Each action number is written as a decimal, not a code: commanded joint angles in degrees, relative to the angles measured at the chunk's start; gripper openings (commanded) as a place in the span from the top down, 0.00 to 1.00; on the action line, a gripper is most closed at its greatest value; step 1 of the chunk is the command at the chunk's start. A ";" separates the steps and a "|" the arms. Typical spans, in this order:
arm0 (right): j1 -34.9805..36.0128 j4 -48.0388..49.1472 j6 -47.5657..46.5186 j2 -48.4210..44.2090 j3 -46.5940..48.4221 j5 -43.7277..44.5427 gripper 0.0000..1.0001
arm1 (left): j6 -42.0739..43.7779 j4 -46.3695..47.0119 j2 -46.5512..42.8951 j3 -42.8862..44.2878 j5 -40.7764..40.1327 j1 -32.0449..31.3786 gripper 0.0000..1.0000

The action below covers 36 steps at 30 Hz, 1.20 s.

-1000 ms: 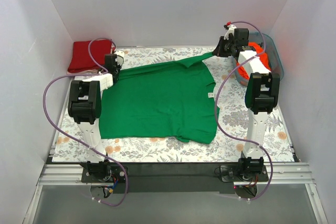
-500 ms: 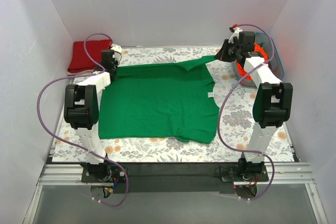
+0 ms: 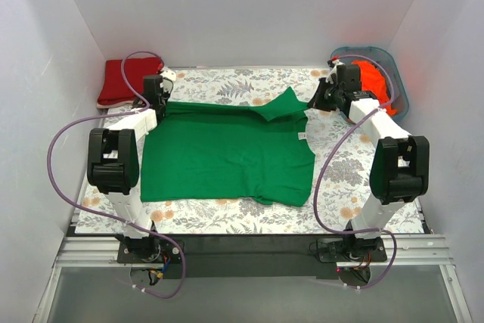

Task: Fold and stack the t-shirts
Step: Fold the tshirt

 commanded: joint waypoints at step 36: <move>1.78 -2.11 8.19 -4.74 -18.94 -2.73 0.82 | 17.24 39.88 -4.85 -20.82 -12.87 -2.69 0.97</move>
